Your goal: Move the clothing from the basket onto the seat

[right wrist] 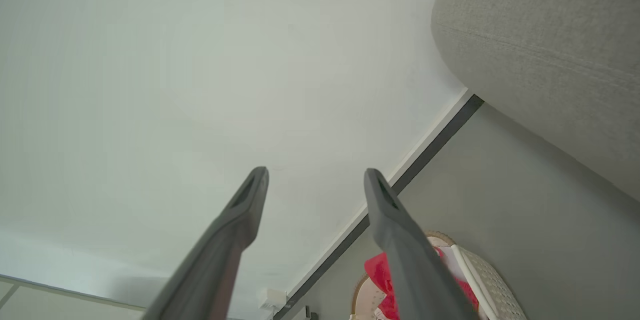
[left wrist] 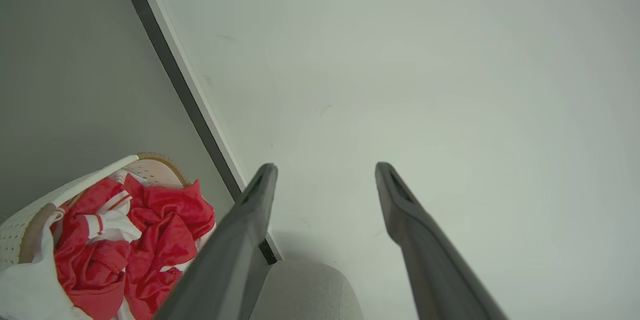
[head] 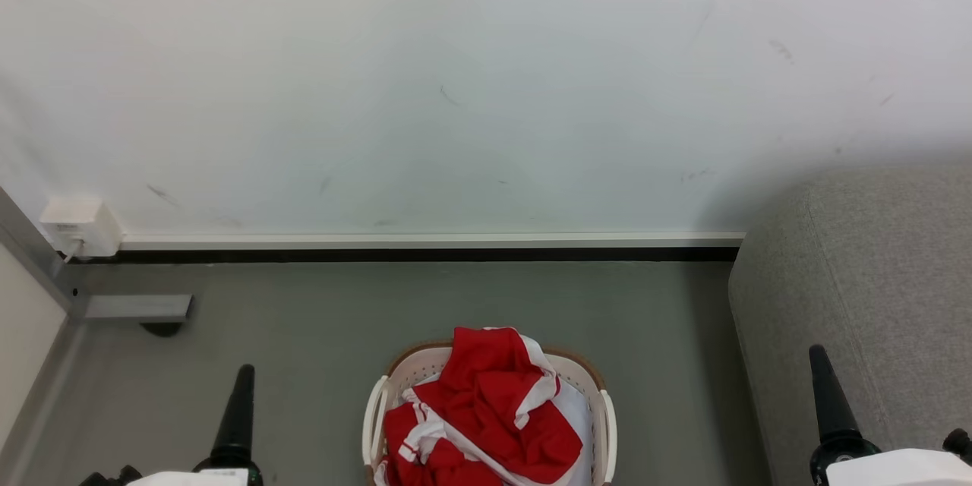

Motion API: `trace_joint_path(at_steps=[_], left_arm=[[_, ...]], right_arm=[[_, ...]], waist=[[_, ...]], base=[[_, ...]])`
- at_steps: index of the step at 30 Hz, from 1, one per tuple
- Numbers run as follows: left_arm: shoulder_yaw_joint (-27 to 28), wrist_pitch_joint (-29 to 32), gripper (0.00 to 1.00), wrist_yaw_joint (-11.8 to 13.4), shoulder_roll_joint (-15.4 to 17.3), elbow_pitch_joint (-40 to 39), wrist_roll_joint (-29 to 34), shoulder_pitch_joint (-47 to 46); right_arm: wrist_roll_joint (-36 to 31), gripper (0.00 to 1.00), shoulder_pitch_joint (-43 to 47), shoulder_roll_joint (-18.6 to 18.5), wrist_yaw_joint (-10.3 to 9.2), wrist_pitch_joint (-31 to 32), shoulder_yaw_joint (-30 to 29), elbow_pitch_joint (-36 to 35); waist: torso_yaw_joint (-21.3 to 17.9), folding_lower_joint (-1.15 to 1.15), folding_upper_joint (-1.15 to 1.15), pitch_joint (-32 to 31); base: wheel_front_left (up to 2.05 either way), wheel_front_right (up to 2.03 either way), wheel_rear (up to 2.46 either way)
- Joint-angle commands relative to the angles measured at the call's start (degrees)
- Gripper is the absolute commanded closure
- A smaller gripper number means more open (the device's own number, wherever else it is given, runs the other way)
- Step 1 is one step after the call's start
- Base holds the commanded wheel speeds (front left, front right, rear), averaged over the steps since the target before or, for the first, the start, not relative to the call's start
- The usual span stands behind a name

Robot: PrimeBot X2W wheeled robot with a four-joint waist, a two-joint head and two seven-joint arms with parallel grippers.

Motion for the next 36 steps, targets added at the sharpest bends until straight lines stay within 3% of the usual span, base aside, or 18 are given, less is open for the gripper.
trace_joint_path(at_steps=[1,12,27,36], left_arm=[[-0.3,-0.7,0.0,0.3,0.6,-1.3,2.7,-0.4],[-1.2,-2.8,0.0,0.8,0.7,-3.2,12.5,0.3],[-2.6,-5.6,0.0,-0.8,0.8,-4.3,31.5,1.4],[-2.4,-7.1,0.0,-1.2,0.9,-4.9,39.1,2.1]], right_arm=[[-3.4,0.0,-1.3,-0.6,-0.03,-0.8,0.6,-1.2],[-14.6,0.0,-1.7,-0.7,-0.04,-2.9,2.5,-2.2],[-27.8,0.0,-2.1,-0.8,-0.05,-5.7,3.4,0.0],[-33.9,0.0,-2.4,-0.9,-0.06,-7.2,4.1,3.0]], waist=[[0.0,0.0,0.0,0.0],[0.2,0.0,0.0,0.0],[0.5,0.0,0.0,0.1],[0.6,0.0,0.0,0.1]], base=[[0.0,0.0,0.0],[0.0,0.0,0.0],[0.0,0.0,0.0],[0.0,0.0,0.0]])
